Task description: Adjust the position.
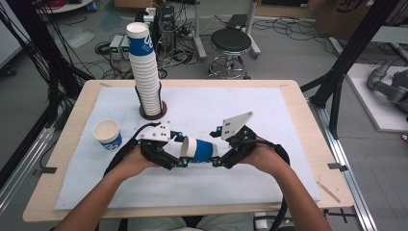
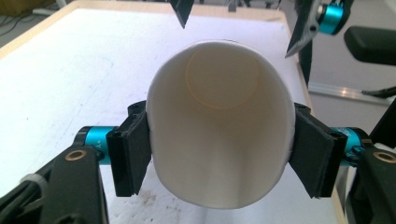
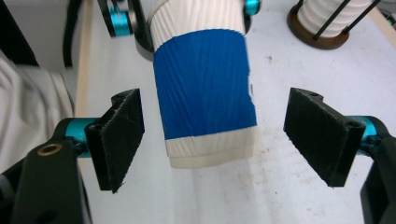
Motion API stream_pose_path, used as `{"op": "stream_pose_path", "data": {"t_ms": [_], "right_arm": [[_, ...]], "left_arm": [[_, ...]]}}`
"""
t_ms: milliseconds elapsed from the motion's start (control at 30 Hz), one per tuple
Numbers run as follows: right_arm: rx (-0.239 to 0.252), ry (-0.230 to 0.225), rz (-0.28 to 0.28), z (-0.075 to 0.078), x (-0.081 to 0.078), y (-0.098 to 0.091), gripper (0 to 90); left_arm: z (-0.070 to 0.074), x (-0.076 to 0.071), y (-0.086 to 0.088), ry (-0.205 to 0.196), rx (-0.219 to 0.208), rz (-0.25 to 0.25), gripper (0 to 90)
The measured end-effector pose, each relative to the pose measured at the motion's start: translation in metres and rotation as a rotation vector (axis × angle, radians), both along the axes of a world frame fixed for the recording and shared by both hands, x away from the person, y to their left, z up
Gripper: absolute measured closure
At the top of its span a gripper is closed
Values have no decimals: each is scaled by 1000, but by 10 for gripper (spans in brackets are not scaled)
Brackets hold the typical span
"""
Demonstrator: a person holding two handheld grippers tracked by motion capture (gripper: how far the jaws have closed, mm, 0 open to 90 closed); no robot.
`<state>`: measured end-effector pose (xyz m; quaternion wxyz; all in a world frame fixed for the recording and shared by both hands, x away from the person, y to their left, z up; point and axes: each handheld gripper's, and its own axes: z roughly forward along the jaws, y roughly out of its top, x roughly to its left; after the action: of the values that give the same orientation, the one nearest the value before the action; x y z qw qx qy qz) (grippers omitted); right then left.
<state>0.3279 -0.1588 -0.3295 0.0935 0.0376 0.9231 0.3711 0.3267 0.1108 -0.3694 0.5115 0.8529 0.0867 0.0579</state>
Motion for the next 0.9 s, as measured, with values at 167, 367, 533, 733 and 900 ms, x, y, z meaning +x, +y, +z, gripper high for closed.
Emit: {"op": "stream_pose_path", "data": {"t_ms": [167, 367, 533, 733, 900], "right_arm": [[-75, -12, 21, -4, 2, 14, 208], [-136, -27, 39, -10, 2, 26, 210], [-173, -32, 56, -12, 2, 36, 220], [-226, -39, 77, -14, 1, 48, 263], [-262, -36, 72, -17, 0, 50, 309]], "left_arm": [[0, 1, -2, 4, 40, -1, 293], [-2, 2, -3, 17, 60, 4, 294], [0, 2, -7, 15, 73, 2, 294], [2, 1, -12, 8, 108, -7, 294], [2, -1, -15, 3, 133, -13, 302]]}}
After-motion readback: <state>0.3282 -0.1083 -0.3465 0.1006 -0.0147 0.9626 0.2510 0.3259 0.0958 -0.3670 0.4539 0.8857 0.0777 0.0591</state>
